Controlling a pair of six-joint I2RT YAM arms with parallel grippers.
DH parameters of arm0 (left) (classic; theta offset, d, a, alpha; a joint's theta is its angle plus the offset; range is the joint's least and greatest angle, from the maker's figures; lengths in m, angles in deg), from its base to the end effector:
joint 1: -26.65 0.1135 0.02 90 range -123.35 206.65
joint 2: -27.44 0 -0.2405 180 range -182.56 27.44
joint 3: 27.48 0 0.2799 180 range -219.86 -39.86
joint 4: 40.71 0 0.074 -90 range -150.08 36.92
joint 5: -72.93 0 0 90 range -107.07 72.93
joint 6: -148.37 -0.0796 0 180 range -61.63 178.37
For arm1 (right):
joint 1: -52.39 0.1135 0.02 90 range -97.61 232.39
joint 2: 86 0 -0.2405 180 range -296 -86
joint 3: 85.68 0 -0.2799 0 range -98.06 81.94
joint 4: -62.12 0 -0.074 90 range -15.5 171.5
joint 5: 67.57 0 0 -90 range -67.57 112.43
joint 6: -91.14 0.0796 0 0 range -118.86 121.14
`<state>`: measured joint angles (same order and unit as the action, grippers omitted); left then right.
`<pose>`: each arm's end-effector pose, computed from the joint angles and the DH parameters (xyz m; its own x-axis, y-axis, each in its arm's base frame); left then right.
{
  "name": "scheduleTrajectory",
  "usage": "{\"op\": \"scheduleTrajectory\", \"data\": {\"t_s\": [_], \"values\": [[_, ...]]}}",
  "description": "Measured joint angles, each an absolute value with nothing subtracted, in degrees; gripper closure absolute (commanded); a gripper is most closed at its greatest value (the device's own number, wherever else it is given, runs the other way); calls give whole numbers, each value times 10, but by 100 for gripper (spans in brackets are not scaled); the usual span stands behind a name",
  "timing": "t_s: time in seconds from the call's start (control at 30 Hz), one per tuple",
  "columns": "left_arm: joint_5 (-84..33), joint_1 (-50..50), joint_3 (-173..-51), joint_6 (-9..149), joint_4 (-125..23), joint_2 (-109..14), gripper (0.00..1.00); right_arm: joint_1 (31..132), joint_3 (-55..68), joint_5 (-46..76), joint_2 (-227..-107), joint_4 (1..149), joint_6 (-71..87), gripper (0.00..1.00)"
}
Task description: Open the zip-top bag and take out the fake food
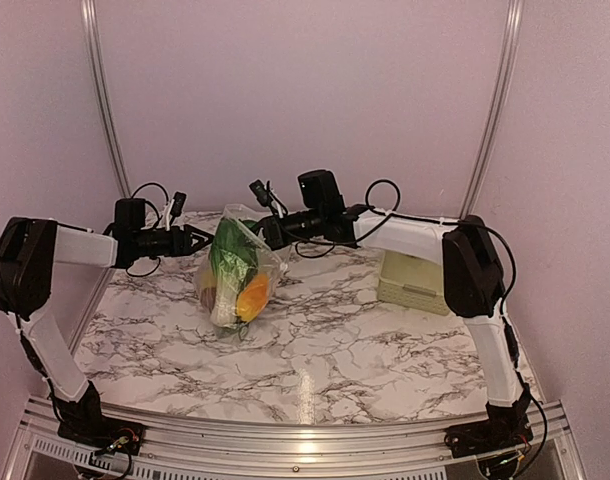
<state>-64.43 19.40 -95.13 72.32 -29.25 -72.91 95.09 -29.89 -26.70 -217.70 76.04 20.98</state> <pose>0.4072 -0.1108 0.1525 -0.5334 -0.0968 -0.8403 0.6564 0.5792 -0.4833 0.3817 0.4341 0.2106 -0.5786 -0.2317 -0.7820 -0.8130 0.0873 0.5756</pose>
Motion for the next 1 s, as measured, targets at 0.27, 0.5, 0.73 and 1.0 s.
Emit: {"op": "scheduleTrajectory", "data": {"t_s": [0.27,0.5,0.73,1.0], "values": [[-679,194,-978,676,-310,-780,43,950,-315,-255,-2177,811,168,100],[-688,190,-977,646,-341,-809,78,942,-315,-238,-2177,826,158,100],[-683,188,-977,626,-379,-811,100,933,-315,-203,-2177,841,158,100],[-622,188,-980,619,-455,-808,100,919,-281,-147,-2151,845,162,100]]}}
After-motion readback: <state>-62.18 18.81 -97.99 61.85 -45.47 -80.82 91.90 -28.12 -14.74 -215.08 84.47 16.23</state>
